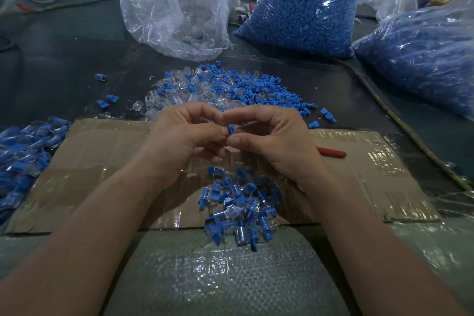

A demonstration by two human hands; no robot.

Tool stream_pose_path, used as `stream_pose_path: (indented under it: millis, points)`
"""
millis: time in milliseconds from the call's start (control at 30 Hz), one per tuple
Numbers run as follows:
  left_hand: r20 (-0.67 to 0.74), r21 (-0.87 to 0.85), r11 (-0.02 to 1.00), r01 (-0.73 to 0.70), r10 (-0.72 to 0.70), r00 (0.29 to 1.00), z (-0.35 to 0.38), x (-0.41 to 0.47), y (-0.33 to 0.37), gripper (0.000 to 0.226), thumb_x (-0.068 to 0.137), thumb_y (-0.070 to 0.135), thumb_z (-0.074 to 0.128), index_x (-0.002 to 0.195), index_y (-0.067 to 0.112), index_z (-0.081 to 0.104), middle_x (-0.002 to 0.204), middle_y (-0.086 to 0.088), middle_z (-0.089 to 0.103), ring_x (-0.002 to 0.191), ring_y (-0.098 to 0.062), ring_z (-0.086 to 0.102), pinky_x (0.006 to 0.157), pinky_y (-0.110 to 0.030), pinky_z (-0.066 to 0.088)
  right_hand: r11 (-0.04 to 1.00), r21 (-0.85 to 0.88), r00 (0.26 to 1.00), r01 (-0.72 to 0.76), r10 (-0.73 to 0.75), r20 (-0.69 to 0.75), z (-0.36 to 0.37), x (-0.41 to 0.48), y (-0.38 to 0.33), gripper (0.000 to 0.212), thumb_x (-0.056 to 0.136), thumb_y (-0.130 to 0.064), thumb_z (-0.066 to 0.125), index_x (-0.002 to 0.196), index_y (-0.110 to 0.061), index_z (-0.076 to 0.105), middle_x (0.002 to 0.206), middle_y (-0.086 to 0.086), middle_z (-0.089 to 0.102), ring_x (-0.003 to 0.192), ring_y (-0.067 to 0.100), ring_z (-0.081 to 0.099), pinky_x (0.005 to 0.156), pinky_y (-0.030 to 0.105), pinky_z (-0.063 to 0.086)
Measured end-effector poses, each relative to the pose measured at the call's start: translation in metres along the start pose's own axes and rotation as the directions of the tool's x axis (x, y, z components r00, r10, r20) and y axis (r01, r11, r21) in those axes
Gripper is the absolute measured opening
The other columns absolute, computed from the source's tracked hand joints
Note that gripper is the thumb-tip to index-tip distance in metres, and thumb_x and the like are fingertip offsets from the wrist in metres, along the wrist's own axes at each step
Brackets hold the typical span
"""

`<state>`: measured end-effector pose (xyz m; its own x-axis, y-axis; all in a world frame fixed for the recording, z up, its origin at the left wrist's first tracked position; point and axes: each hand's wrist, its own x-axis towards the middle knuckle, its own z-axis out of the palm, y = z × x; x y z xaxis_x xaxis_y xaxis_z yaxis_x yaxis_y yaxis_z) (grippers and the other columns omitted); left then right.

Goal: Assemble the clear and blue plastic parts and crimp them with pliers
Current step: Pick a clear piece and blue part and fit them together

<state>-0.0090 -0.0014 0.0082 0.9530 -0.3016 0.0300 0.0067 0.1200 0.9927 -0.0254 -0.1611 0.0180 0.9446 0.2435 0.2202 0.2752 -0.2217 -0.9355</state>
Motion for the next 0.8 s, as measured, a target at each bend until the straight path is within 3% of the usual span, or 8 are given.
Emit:
stream_pose_path:
  millis: [100, 300, 567, 800]
  points:
    - [0.015, -0.04, 0.999, 0.035, -0.035, 0.999, -0.0008, 0.0011, 0.0002, 0.018, 0.057, 0.008, 0.064, 0.073, 0.006, 0.059, 0.054, -0.008, 0.064, 0.044, -0.016, 0.062, 0.04, -0.019, 0.048, 0.998, -0.006, 0.998, 0.064, -0.064, -0.029, 0.0011, -0.0008, 0.0039, 0.04, 0.07, 0.008, 0.07, 0.105, -0.01, 0.064, 0.081, -0.015, 0.068, 0.076, 0.0, 0.066, 0.069, 0.012, 0.049]
    - [0.051, -0.086, 0.994, 0.061, -0.057, 0.997, -0.0001, 0.0004, 0.0019, 0.015, 0.057, 0.005, 0.064, 0.071, 0.007, 0.059, 0.055, -0.009, 0.065, 0.045, -0.016, 0.063, 0.04, -0.019, 0.048, 0.993, -0.059, 0.991, 0.1, -0.105, -0.083, -0.0001, -0.0013, 0.0052, 0.035, 0.068, 0.006, 0.073, 0.097, -0.012, 0.067, 0.071, -0.018, 0.067, 0.071, -0.002, 0.066, 0.066, 0.01, 0.048]
    - [0.082, -0.147, 0.986, 0.075, -0.063, 0.995, -0.0014, 0.0023, 0.0044, 0.015, 0.056, 0.003, 0.059, 0.068, 0.01, 0.066, 0.06, -0.013, 0.067, 0.052, -0.021, 0.066, 0.045, -0.02, 0.052, 0.987, -0.081, 0.981, 0.136, -0.146, -0.131, -0.0021, -0.0024, 0.0008, 0.037, 0.067, 0.004, 0.073, 0.102, -0.005, 0.064, 0.076, -0.008, 0.066, 0.07, -0.003, 0.065, 0.067, 0.011, 0.05]
    - [0.078, -0.134, 0.988, 0.082, -0.072, 0.994, -0.0014, 0.0012, 0.0052, 0.016, 0.057, 0.005, 0.06, 0.072, 0.008, 0.064, 0.061, -0.013, 0.067, 0.051, -0.02, 0.066, 0.044, -0.02, 0.052, 0.985, -0.101, 0.977, 0.138, -0.152, -0.148, -0.0011, -0.0026, 0.0021, 0.035, 0.067, 0.004, 0.074, 0.099, -0.009, 0.066, 0.075, -0.014, 0.065, 0.07, -0.003, 0.065, 0.067, 0.01, 0.05]
